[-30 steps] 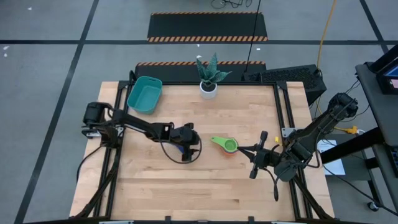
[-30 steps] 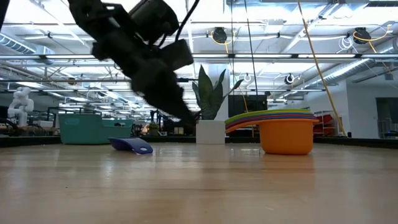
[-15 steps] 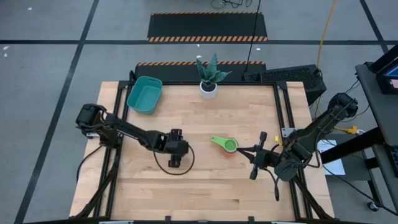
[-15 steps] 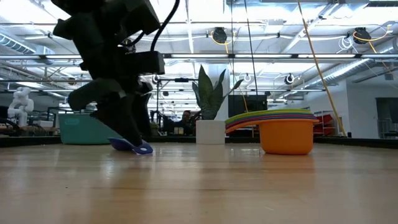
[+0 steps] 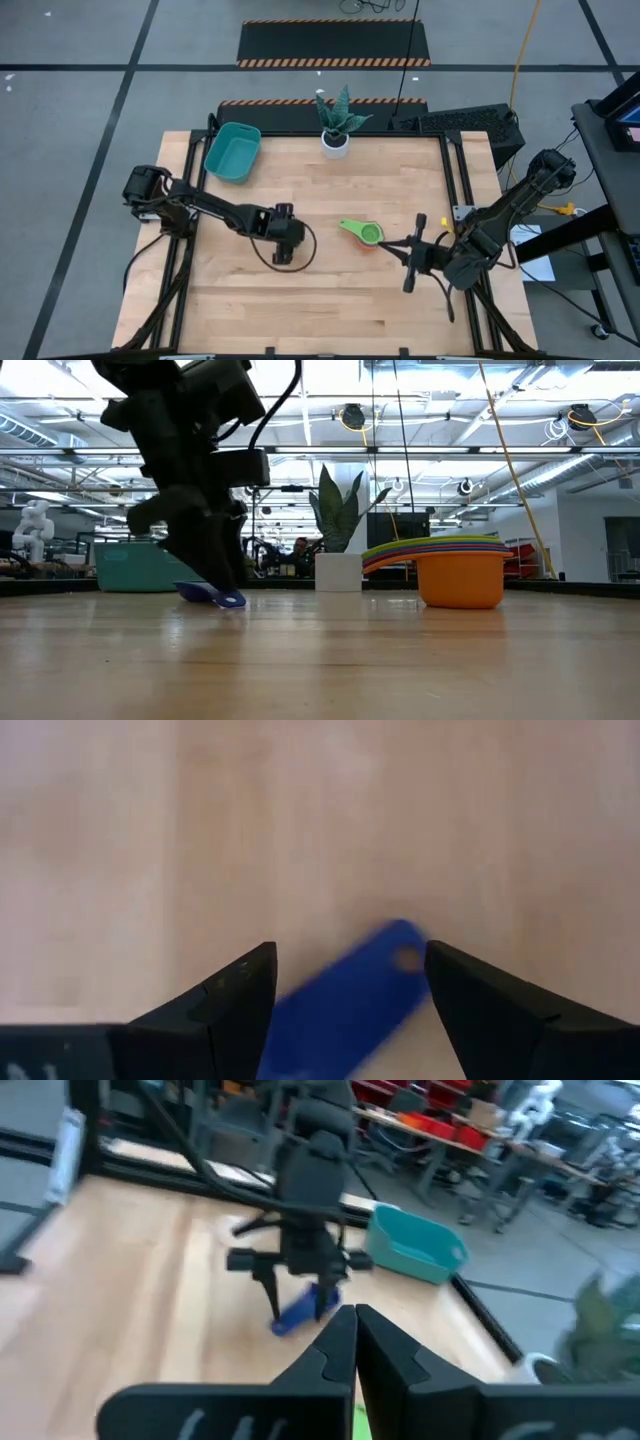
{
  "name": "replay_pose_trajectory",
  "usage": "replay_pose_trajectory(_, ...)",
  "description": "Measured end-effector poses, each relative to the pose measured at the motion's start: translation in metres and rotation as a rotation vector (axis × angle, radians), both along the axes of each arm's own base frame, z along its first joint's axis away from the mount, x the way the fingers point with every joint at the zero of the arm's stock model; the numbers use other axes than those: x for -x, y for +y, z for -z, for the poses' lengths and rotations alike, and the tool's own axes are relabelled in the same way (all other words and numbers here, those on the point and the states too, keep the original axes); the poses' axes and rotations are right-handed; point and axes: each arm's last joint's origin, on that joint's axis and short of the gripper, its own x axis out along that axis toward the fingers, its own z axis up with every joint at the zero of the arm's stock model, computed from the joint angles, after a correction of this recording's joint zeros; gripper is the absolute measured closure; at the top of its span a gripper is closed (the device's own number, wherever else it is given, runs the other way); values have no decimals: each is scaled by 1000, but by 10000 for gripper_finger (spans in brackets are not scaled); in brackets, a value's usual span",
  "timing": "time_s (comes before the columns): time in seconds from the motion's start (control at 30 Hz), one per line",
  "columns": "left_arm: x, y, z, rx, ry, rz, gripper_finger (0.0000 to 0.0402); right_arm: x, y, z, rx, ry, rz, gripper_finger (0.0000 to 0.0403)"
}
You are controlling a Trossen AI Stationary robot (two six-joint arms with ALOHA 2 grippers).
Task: Nest measuring cups in basket
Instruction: Stack the dark blue measuring cup on top of the green measuring cup
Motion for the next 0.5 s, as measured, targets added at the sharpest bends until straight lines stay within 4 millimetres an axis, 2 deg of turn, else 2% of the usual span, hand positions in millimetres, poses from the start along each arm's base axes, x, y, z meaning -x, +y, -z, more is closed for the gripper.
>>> replay_pose_trajectory(0.17,4,-5,2,134,61,68,147,-2,4,-6,-32,-31,-81,403)
replay_pose_trajectory(0.5,31,-28,7,147,289,-39,147,-2,8,-8,-76,-35,-158,403)
